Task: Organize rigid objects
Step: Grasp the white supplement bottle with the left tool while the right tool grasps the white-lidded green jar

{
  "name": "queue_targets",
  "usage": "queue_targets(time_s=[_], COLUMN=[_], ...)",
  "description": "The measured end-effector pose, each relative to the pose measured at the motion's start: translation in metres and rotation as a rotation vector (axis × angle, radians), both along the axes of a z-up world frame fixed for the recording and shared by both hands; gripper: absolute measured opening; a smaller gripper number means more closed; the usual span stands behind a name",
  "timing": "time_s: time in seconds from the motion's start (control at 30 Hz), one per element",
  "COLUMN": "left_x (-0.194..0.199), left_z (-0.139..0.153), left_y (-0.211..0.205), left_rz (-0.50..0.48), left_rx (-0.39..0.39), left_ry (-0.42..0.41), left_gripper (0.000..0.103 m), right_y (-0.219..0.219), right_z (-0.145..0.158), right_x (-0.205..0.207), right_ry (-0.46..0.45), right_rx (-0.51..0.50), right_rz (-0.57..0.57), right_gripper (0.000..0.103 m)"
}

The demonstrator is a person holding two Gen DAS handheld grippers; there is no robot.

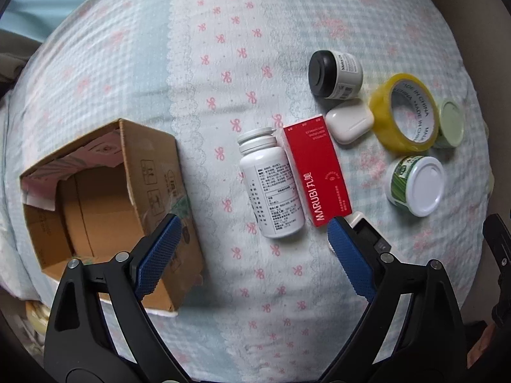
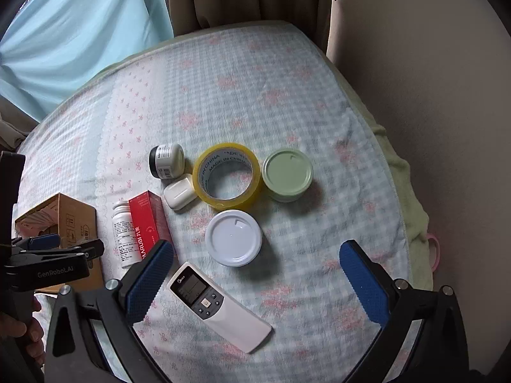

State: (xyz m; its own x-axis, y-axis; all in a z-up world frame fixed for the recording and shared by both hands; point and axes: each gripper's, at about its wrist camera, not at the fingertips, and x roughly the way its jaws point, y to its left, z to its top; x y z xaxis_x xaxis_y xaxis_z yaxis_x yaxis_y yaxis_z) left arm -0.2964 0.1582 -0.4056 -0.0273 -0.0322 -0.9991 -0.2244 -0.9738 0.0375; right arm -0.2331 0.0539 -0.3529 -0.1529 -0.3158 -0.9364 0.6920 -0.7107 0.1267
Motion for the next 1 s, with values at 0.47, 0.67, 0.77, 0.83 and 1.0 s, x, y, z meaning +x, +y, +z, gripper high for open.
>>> queue_targets(time_s=[0.47,0.67,0.77,0.83,1.0], left_x=[-0.024,-0.030,-0.032,-0.033,-0.039], left_z=[-0.069,-0.086,-0.087,-0.089,-0.099], left_y=[0.009,0.006,0.002,-0.001,-0.002], left_rz=[-0.074,-0.050,-0.042,-0.029,0.028], left_rx=[-0.054,-0.003,0.033,0.069,0.081], left_ry=[-0.080,-0.123,-0.124,-0.139,-0.178], left_gripper=[0.087,0.080,0.075,0.057,0.048], right_y=[-0.035,-0.051,-0.056,-0.059,-0.062], right_z=[-0.080,-0.099,-0.105,-0.110,-0.123], right_x=[0.006,0.001,-0.004,-0.006,-0.010], right_ry=[-0.095,-0.101,-0.103,-0.114,-0.160], right_rx=[0.137,0.182,0.200,0.213,0.251], right_rz=[0.018,0.022,0.016,0.022,0.019], right_gripper=[0.103,0.103,0.102,0.096,0.071])
